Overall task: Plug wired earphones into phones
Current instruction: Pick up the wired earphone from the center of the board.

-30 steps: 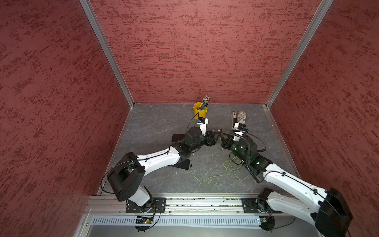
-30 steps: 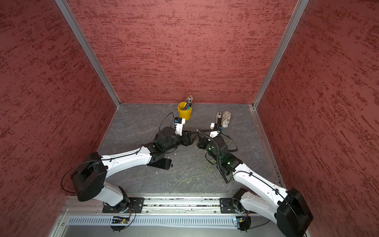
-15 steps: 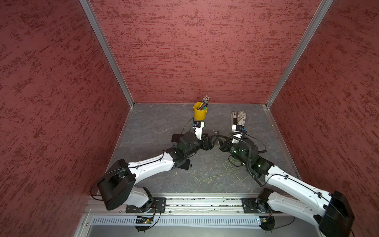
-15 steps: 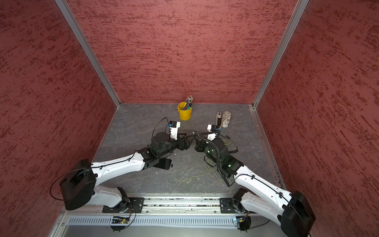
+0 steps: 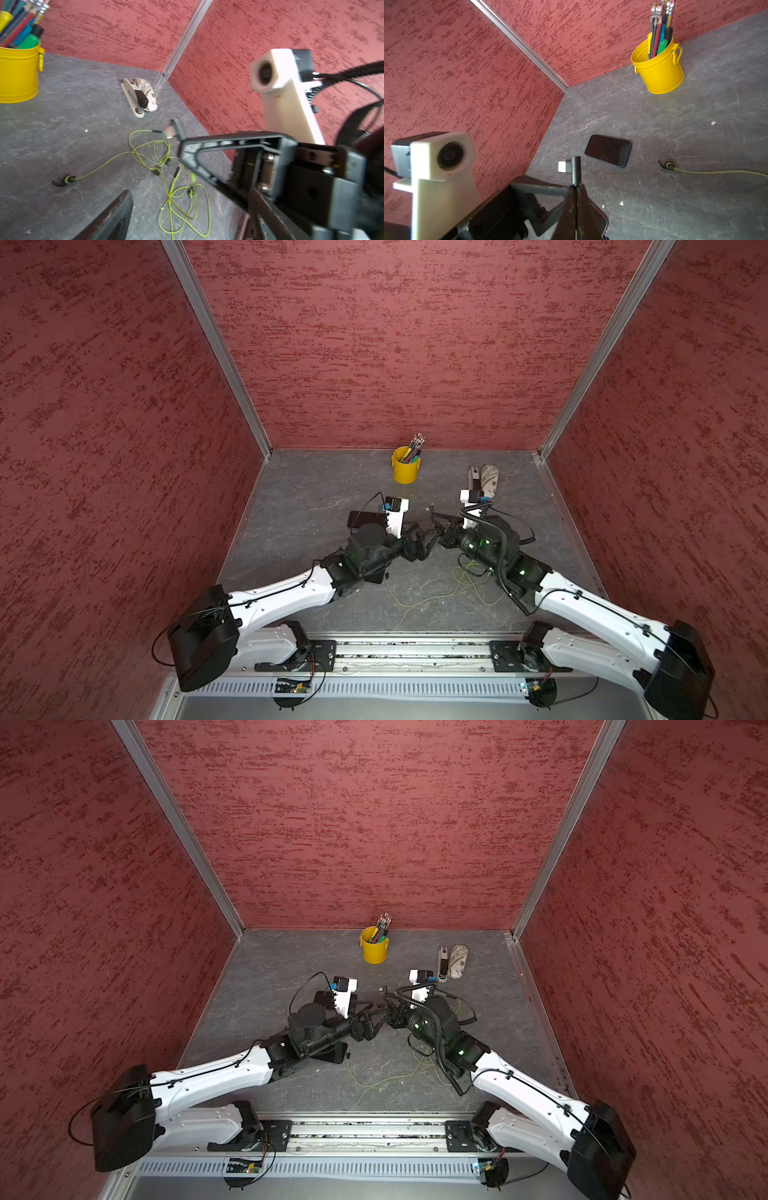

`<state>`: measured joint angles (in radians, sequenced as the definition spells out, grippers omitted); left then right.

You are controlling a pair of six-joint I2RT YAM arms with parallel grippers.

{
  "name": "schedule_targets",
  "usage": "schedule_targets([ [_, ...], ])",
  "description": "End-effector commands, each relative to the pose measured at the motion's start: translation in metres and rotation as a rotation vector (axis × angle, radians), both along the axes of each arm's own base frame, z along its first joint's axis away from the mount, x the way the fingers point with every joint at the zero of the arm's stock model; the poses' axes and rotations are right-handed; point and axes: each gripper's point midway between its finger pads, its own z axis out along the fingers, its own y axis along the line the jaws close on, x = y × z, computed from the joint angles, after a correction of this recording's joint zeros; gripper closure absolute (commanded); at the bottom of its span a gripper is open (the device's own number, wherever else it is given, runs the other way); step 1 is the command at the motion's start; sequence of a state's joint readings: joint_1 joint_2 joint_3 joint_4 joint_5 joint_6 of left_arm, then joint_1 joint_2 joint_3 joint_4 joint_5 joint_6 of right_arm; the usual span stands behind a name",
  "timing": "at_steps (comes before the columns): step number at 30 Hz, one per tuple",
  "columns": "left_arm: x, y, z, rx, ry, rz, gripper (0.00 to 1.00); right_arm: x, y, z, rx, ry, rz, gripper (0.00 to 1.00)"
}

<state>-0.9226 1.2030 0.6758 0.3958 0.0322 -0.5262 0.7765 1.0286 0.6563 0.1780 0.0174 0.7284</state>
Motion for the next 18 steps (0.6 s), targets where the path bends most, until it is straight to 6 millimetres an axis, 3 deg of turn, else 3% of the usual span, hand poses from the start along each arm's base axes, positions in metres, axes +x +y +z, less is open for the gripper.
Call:
schedule_targets([
  [1, 0.004, 0.005, 0.016, -0.002, -0.009, 0.030, 0.12, -0.004, 0.008, 0.008, 0.030, -0.020, 0.041, 1.00],
  [3, 0.002, 0.003, 0.014, 0.021, -0.004, 0.010, 0.14, -0.004, 0.005, 0.008, 0.033, -0.021, 0.030, 1.00],
  [8, 0.006, 0.025, -0.023, 0.073, 0.078, 0.090, 0.20, -0.007, -0.006, 0.023, 0.052, -0.045, -0.004, 1.00],
  [12, -0.009, 0.032, -0.025, 0.078, 0.067, 0.059, 0.22, -0.009, -0.009, 0.030, 0.050, -0.055, -0.007, 1.00],
  [18, -0.026, 0.009, -0.018, 0.082, -0.011, -0.040, 0.22, -0.012, 0.001, 0.049, 0.099, -0.079, 0.045, 1.00],
])
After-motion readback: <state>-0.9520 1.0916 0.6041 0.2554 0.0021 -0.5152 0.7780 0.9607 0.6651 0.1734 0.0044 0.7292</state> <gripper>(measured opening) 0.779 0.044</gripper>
